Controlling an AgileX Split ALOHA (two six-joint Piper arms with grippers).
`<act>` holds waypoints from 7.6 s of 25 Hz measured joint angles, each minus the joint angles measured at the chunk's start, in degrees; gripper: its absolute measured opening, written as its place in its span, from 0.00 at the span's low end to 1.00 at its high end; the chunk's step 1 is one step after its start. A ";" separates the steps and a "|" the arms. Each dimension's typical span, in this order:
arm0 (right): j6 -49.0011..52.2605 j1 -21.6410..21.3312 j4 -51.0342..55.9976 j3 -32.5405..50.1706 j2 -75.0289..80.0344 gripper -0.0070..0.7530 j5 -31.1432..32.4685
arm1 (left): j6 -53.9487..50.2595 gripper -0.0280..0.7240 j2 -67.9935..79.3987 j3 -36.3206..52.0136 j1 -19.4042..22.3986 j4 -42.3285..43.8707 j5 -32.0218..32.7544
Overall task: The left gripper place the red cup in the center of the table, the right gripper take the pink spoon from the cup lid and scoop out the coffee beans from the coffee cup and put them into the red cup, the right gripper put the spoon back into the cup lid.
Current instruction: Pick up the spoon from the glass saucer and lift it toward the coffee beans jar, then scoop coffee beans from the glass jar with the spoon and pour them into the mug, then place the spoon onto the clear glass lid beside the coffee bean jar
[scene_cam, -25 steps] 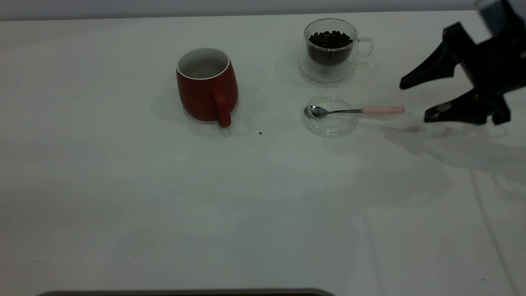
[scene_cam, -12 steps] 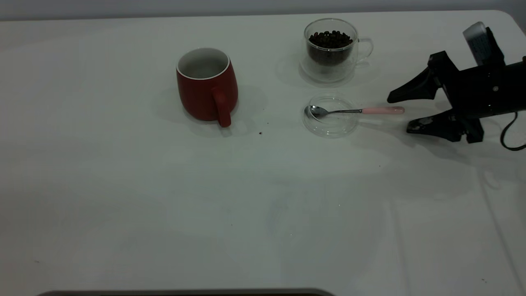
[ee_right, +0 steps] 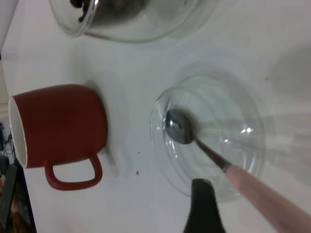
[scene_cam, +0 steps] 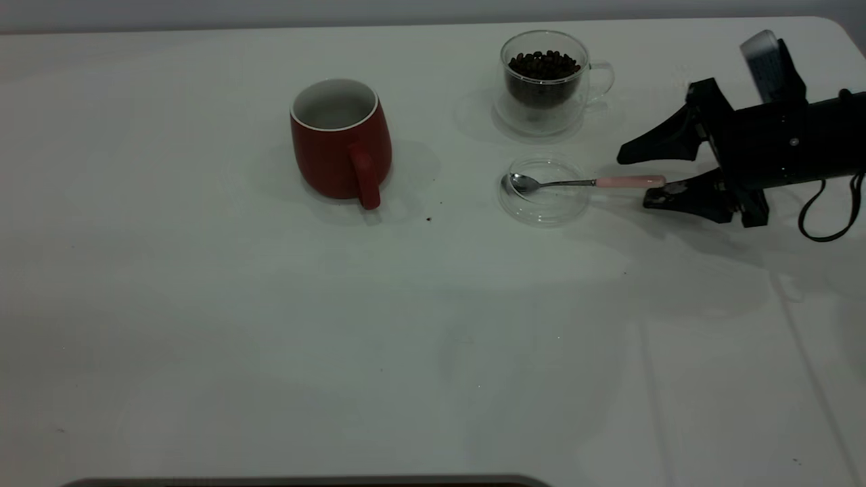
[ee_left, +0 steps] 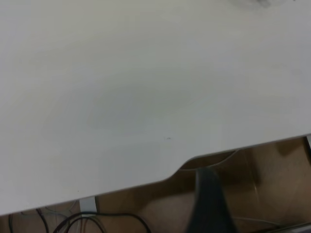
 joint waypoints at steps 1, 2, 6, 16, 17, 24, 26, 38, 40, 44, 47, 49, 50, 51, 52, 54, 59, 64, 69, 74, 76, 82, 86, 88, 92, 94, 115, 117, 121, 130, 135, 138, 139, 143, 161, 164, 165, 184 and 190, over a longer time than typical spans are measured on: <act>0.00 0.06 0.00 0.00 0.00 0.75 0.30 | 0.00 0.82 0.00 0.00 0.00 0.00 0.00; -0.05 0.10 0.00 0.00 0.00 0.72 0.77 | 0.00 0.82 0.00 0.00 0.00 0.00 0.00; -0.38 0.10 0.00 0.00 0.00 0.62 2.88 | 0.00 0.82 0.00 0.00 0.00 0.00 0.00; -0.56 0.10 0.01 0.00 0.00 0.38 4.92 | 0.15 0.82 0.00 0.00 0.00 0.00 0.00; -0.69 0.10 0.01 0.00 0.00 0.36 4.90 | 0.15 0.82 0.00 0.00 0.00 0.00 0.00; -2.28 -0.03 -1.66 0.00 0.00 0.16 5.12 | 0.15 0.82 0.00 0.00 0.00 0.00 0.00; -2.53 -0.24 -3.23 0.00 -0.25 0.16 5.12 | 0.15 0.82 0.00 0.00 0.00 0.00 0.00; 1.84 -3.77 -16.27 0.05 -12.03 0.16 7.95 | 0.15 0.82 0.00 0.00 0.00 0.00 0.00; 2.05 -3.80 -16.02 0.05 -14.37 0.16 8.14 | 0.15 0.82 0.00 0.00 0.00 0.00 0.00; 3.56 -3.80 -17.12 -4.98 -16.10 0.16 7.42 | 0.15 0.82 0.00 0.00 0.00 0.00 0.00; 9.50 -3.80 -21.37 -12.48 -15.15 0.16 7.08 | 0.15 0.82 0.00 0.00 0.00 0.00 0.00; 13.96 -3.80 -24.47 -17.63 -13.59 0.16 7.14 | -0.04 0.82 0.00 0.00 0.00 0.00 0.00; 16.03 -3.80 -26.14 -20.27 -12.53 0.16 7.20 | -0.04 0.82 0.00 0.00 0.00 0.00 0.00; 17.84 -3.80 -27.49 -22.80 -11.54 0.16 7.26 | -0.04 0.82 0.00 0.00 0.00 0.00 0.00; 19.10 -3.80 -28.70 -24.80 -10.24 0.16 7.32 | -0.04 0.82 0.00 0.00 0.00 0.00 0.00; 20.98 -3.80 -29.85 -29.03 -7.75 0.16 7.37 | -0.04 0.82 0.00 0.00 0.00 0.00 0.00; 20.85 -3.80 -29.39 -34.33 -1.92 0.16 5.81 | -0.04 0.82 0.00 0.00 0.00 0.00 0.00; 15.45 -3.80 -25.99 -35.05 0.90 0.16 3.97 | -0.04 0.82 0.00 0.00 0.00 0.00 0.00; 14.95 -3.47 -25.23 -35.25 1.44 0.16 4.03 | -0.04 0.82 0.00 0.00 0.00 0.00 0.00; 18.30 -2.89 -27.17 -35.35 1.90 0.16 5.26 | -0.04 0.82 0.00 0.00 0.00 0.00 0.00; 20.28 -2.83 -28.40 -35.35 2.10 0.16 5.95 | -0.04 0.82 0.00 0.00 0.00 0.00 0.00; 25.53 -2.83 -29.86 -35.42 2.28 0.16 8.14 | 0.01 0.82 0.00 0.00 0.00 0.00 0.00; 30.59 -2.83 -30.03 -35.42 2.28 0.16 8.38 | 0.14 0.82 0.00 0.00 0.00 0.00 0.00; 32.14 -2.83 -30.04 -35.42 2.28 0.16 8.38 | 0.14 0.82 0.00 0.00 0.00 0.00 0.00; 34.53 -2.95 -29.66 -35.42 2.40 0.16 8.20 | 0.14 0.82 0.00 0.00 0.00 0.00 0.00; 35.89 -3.35 -28.85 -35.42 2.69 0.16 8.32 | 0.14 0.82 0.00 0.00 0.00 0.00 0.00; 37.43 -6.67 -19.72 -35.42 5.47 0.16 15.44 | 0.14 0.82 -0.13 0.00 0.00 0.00 0.00; 36.25 -6.84 -18.56 -35.42 5.74 0.16 16.46 | 0.14 0.82 -0.13 0.00 0.00 0.00 0.00; 33.92 -6.96 -16.74 -35.42 5.81 0.16 16.58 | -0.07 0.82 -0.13 0.00 0.00 0.00 0.00; 33.12 -5.30 -16.09 -35.46 5.81 0.16 16.70 | -0.01 0.82 -0.17 0.00 0.00 0.00 0.00; 33.11 -0.71 -15.90 -35.46 5.51 0.16 16.70 | -0.01 0.82 -0.17 0.00 0.00 0.00 0.00; 33.48 2.14 -15.71 -35.46 5.10 0.16 16.70 | -0.01 0.82 -0.17 0.00 0.00 0.00 0.00; 33.59 2.99 -15.66 -35.54 5.04 0.16 16.76 | -0.01 0.82 -0.17 0.00 0.00 0.00 0.00; 33.91 6.68 -15.66 -35.53 5.04 0.16 16.83 | -0.01 0.82 -0.17 0.00 0.00 0.00 0.00; 29.00 15.62 -13.98 -35.53 4.98 0.16 11.87 | 0.17 0.82 -0.17 0.00 0.00 0.00 0.00; 20.80 16.22 -13.29 -35.53 4.98 0.16 7.73 | 0.17 0.82 -0.17 0.00 0.00 0.00 0.00; 16.53 16.42 -12.70 -35.53 4.98 0.16 6.87 | 0.17 0.82 -0.17 0.00 0.00 0.00 0.00; 8.71 12.90 -22.70 -35.53 2.22 0.16 16.48 | 0.17 0.82 -0.17 0.00 0.00 0.00 0.00; 22.61 9.61 -30.74 -28.88 -6.97 0.16 17.30 | -0.07 0.82 -0.17 0.00 0.00 0.00 0.00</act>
